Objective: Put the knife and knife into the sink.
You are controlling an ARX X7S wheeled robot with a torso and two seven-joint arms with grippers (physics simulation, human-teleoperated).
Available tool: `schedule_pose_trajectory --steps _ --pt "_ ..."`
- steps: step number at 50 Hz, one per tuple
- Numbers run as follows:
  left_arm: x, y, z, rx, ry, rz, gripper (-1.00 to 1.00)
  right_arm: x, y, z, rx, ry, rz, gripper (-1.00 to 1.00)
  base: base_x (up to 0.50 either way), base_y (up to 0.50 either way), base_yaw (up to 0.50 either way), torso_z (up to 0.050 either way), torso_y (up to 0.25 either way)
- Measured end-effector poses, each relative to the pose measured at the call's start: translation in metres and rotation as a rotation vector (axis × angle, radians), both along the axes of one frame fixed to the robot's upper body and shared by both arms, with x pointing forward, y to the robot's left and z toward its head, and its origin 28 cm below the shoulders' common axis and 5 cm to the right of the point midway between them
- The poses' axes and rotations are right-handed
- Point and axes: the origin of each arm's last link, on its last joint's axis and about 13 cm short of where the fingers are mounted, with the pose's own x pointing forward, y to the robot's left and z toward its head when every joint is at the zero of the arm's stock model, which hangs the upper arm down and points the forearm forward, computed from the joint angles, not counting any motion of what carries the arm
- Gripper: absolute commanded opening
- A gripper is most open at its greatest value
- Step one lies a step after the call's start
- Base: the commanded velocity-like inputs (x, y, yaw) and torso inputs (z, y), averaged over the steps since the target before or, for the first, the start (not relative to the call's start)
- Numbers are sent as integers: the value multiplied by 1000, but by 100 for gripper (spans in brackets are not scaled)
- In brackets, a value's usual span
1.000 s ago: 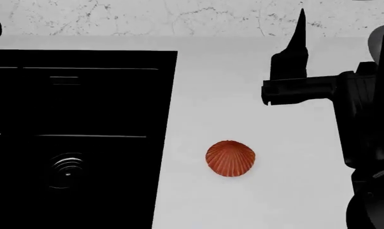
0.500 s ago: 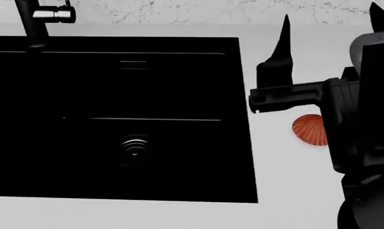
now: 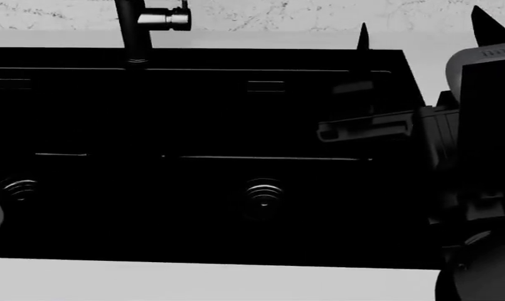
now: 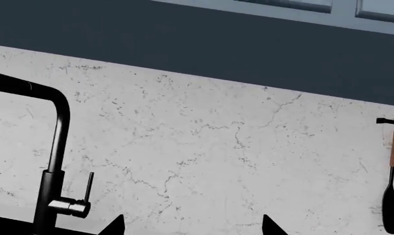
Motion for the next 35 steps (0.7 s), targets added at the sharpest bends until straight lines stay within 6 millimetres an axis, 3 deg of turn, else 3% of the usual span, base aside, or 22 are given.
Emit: schedule_pose_trajectory --steps 35 --pt "0 0 0 -1 5 -4 100 0 1 3 11 -3 18 100 0 500 0 0 0"
